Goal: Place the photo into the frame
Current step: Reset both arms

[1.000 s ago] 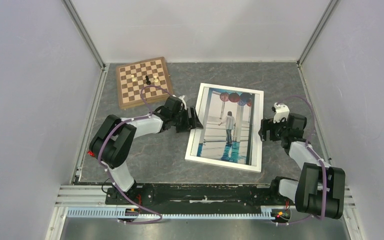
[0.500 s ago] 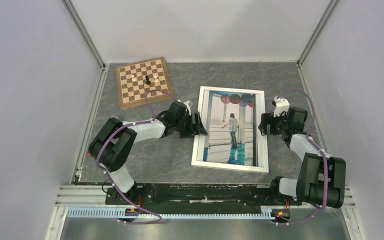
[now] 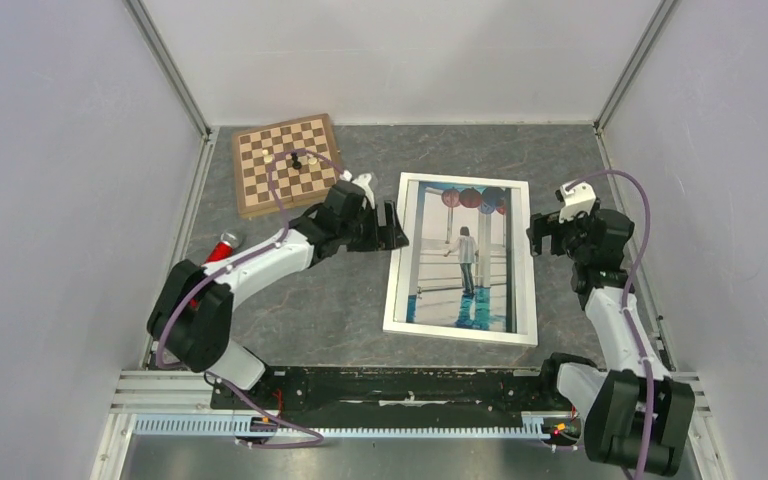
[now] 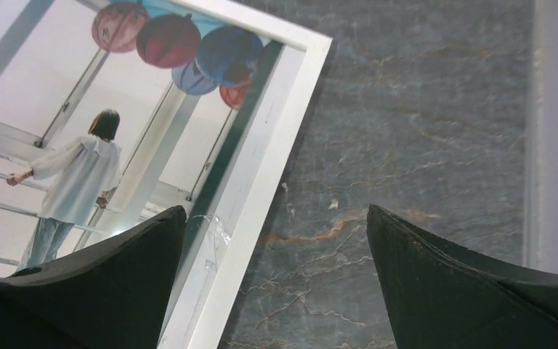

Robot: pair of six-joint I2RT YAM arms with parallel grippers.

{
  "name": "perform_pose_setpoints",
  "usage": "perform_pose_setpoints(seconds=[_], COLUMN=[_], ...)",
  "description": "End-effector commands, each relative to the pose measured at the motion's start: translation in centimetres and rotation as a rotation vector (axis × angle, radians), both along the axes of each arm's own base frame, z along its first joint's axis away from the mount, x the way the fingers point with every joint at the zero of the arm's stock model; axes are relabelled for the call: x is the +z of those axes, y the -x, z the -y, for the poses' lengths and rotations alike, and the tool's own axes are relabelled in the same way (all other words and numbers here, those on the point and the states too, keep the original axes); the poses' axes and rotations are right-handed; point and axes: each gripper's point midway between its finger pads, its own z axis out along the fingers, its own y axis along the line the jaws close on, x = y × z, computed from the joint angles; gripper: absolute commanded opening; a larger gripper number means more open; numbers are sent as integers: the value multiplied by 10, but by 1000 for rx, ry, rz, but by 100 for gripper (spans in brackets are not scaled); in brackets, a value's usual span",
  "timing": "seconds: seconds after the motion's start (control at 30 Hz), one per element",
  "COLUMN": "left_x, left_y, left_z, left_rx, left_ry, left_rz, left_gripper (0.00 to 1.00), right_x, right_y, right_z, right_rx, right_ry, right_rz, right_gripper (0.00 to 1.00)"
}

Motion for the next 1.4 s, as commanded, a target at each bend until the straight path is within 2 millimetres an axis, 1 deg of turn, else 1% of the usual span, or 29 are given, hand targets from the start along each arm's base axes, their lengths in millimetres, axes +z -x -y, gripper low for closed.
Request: perform_pose_setpoints(seconds=[0.0, 0.07, 0.17, 0.27, 0.33, 0.43, 0.47, 0.5, 0.63, 0.77, 0.9, 1.03, 1.23, 1.37], left_x=[71, 91, 120, 149, 168, 186, 188, 191, 190, 181, 175, 173, 170, 173], left_y=[-38, -46, -55, -56, -53, -48, -46, -44, -35, -25, -18, -12, -9, -12], left_z=[-23, -37, -65, -91, -108, -127, -134, -139, -156, -168, -172, -175, -178, -189], left_rx=[34, 64, 126, 181, 219, 252, 270, 281, 276, 274, 269, 276, 296, 333], left_ry=[-90, -147, -246, -316, -339, -369, -377, -378, -411, -431, -416, -364, -274, -274], left_rz=[262, 345, 464, 567, 619, 666, 676, 690, 730, 743, 746, 748, 760, 772], left_gripper=[96, 100, 100, 100, 100, 100, 100, 100, 100, 100, 100, 100, 100, 100], right_x=[44, 52, 60, 65, 66, 69, 64, 64, 66, 72, 76, 74, 67, 67], right_y=[-3, 1, 8, 14, 18, 21, 24, 25, 28, 33, 38, 41, 41, 41], right_z=[4, 6, 11, 17, 22, 26, 27, 27, 29, 30, 30, 28, 29, 28], right_rx=[-9, -25, -57, -108, -142, -174, -186, -195, -210, -215, -216, -201, -195, -183], right_ry=[57, 68, 83, 93, 93, 90, 83, 78, 73, 94, 111, 118, 136, 149], right_rz=[135, 160, 181, 198, 201, 207, 184, 176, 166, 182, 211, 223, 209, 209], right_gripper=[98, 98, 98, 98, 98, 98, 98, 98, 98, 98, 98, 98, 98, 98])
